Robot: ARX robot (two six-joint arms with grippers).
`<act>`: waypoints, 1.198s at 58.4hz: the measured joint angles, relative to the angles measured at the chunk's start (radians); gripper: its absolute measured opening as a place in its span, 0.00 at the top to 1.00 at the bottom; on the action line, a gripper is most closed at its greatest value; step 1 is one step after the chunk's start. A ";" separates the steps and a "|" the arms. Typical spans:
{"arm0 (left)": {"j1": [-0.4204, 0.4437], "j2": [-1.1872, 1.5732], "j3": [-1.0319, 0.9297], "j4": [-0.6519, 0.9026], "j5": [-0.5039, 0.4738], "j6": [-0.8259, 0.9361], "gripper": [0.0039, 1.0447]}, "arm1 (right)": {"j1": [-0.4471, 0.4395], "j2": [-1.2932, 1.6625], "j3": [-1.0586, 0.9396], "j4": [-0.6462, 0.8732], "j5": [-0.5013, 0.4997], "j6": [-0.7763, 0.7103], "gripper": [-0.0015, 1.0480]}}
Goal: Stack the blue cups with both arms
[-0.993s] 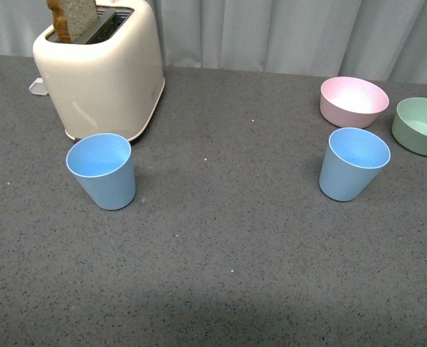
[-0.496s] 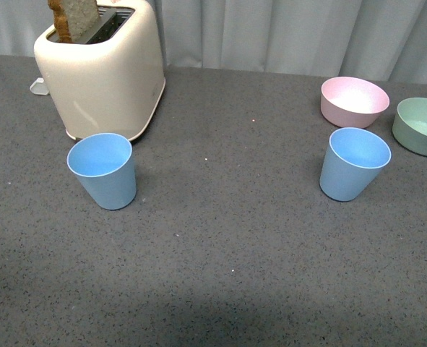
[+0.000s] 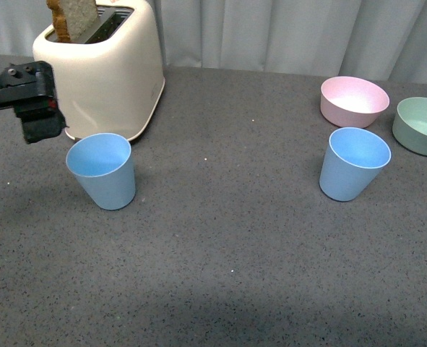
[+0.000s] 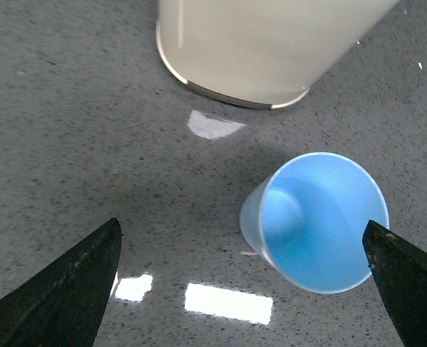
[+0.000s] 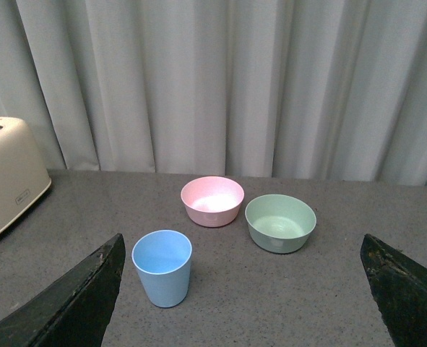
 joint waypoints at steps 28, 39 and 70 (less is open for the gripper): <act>-0.008 0.240 0.196 -0.209 0.046 -0.074 0.06 | 0.000 0.000 0.000 0.000 0.000 0.000 0.09; -0.008 0.278 0.247 -0.259 0.073 -0.084 0.12 | 0.000 0.000 0.000 0.000 0.000 0.000 0.09; -0.022 0.313 0.320 -0.375 0.099 -0.132 0.86 | 0.000 0.000 0.000 0.000 0.000 0.000 0.09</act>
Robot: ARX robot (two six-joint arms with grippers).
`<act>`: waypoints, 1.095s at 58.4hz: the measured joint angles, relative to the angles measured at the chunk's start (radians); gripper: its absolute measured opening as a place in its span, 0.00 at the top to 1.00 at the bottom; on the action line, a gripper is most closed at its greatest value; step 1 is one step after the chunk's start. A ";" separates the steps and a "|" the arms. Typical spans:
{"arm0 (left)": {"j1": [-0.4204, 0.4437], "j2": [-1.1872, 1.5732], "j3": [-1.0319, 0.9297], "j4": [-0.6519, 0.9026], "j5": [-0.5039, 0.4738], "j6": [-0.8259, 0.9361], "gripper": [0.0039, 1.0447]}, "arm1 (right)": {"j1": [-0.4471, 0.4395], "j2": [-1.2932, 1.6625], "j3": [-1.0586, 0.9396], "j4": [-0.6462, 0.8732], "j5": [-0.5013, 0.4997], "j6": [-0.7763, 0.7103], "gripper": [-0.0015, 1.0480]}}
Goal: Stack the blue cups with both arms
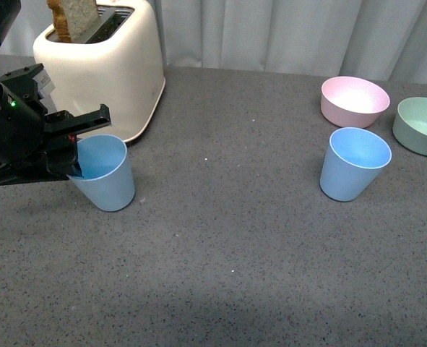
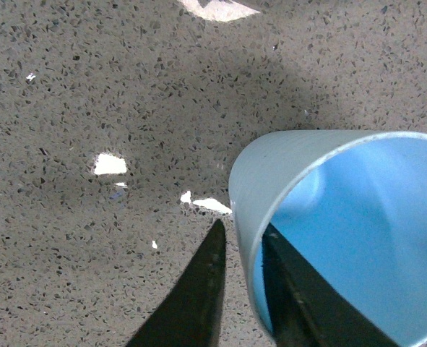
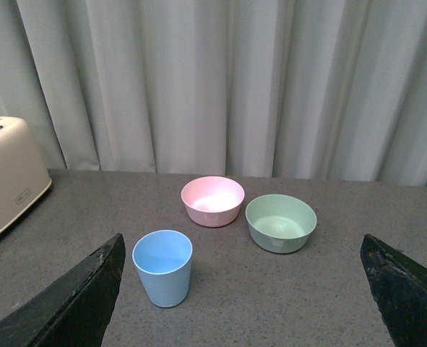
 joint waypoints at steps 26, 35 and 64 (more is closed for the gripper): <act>-0.136 -0.009 0.089 -0.033 -0.023 -0.057 0.97 | 0.000 0.000 0.000 0.000 0.000 0.000 0.09; -0.199 0.040 0.154 -0.035 -0.041 -0.086 0.97 | 0.000 0.000 0.000 0.000 0.000 0.000 0.09; -0.324 0.180 0.322 -0.100 -0.079 -0.148 0.97 | 0.000 0.000 0.000 0.000 0.000 0.000 0.09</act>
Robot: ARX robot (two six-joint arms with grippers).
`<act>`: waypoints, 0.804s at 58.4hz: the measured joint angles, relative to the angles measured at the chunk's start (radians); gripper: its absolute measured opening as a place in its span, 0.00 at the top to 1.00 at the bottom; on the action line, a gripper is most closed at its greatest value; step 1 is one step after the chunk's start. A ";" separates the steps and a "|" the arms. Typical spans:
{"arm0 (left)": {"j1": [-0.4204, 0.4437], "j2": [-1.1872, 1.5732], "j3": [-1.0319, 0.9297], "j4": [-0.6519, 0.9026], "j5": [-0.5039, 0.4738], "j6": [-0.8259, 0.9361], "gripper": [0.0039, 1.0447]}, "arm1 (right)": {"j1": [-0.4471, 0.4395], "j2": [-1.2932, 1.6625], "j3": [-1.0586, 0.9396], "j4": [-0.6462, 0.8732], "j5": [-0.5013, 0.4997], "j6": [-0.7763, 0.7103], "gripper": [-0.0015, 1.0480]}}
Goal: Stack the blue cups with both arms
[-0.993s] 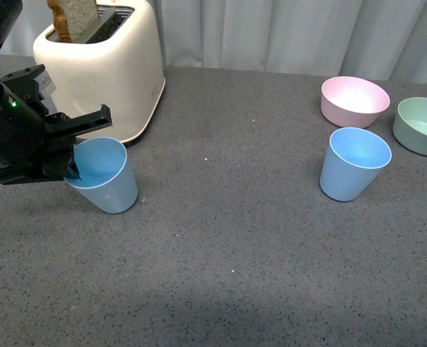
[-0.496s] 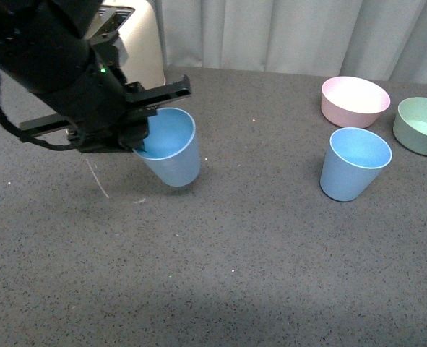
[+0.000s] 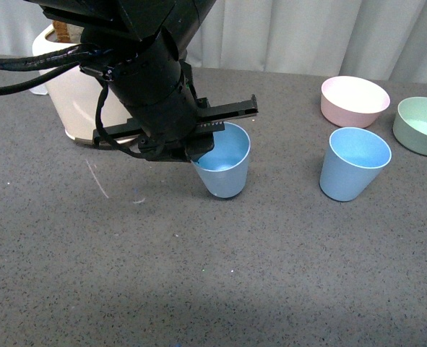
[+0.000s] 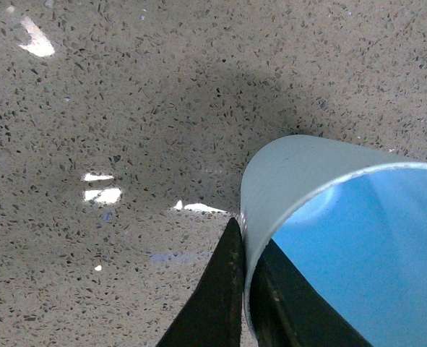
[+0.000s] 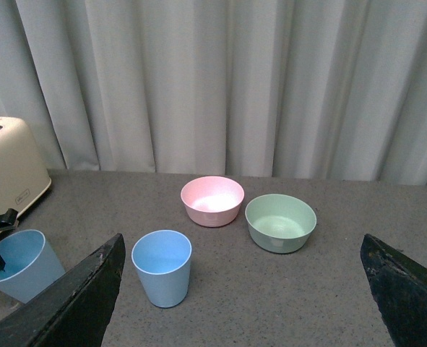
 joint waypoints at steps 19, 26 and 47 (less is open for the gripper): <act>-0.017 0.019 0.036 -0.018 0.010 -0.017 0.85 | 0.000 0.000 0.000 0.000 0.000 0.000 0.09; -0.021 0.012 0.036 -0.016 0.036 -0.040 0.61 | 0.000 0.000 0.000 0.000 0.000 0.000 0.09; -0.021 -0.101 -0.026 0.141 -0.060 -0.033 0.07 | 0.000 0.000 0.000 0.000 0.000 0.000 0.09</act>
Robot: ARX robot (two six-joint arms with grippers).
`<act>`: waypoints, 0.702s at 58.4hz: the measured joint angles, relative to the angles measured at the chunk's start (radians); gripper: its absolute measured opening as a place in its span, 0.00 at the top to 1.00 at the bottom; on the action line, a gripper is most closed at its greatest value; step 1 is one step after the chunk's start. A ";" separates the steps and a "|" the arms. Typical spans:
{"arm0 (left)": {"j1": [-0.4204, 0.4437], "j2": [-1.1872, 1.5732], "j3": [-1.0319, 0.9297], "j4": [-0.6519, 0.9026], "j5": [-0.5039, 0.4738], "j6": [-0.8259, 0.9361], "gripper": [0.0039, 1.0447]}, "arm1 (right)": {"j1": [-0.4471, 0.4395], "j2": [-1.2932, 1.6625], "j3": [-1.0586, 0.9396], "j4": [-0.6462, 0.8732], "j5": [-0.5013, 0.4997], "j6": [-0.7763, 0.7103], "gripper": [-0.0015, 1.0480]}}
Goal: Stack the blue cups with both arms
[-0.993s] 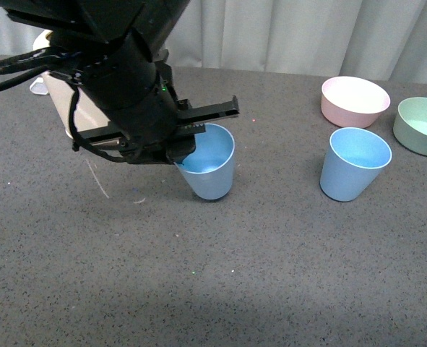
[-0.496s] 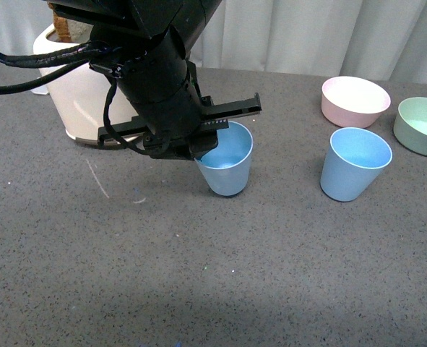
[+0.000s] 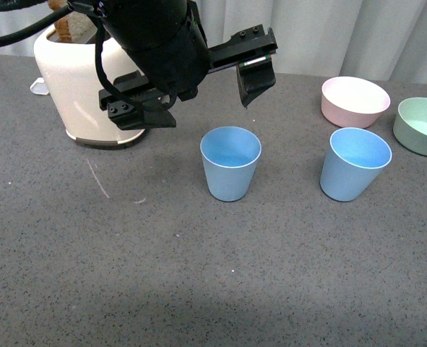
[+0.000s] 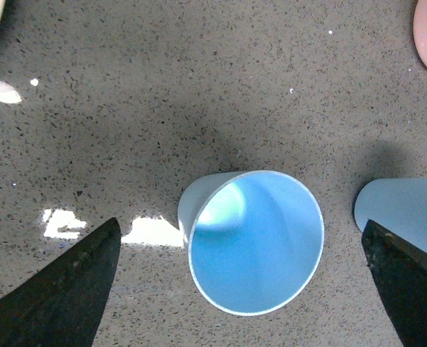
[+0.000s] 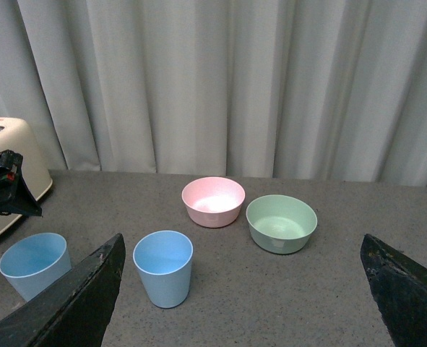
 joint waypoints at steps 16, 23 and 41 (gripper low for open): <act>0.095 -0.187 -0.629 1.201 -0.266 0.466 0.49 | 0.000 0.000 0.000 0.000 0.002 0.000 0.09; 0.150 -0.330 -0.764 1.331 -0.224 0.509 0.66 | 0.000 0.000 0.000 0.000 0.001 0.000 0.09; 0.264 -0.594 -1.064 1.328 -0.099 0.539 0.97 | 0.000 0.000 0.000 0.000 0.001 0.000 0.09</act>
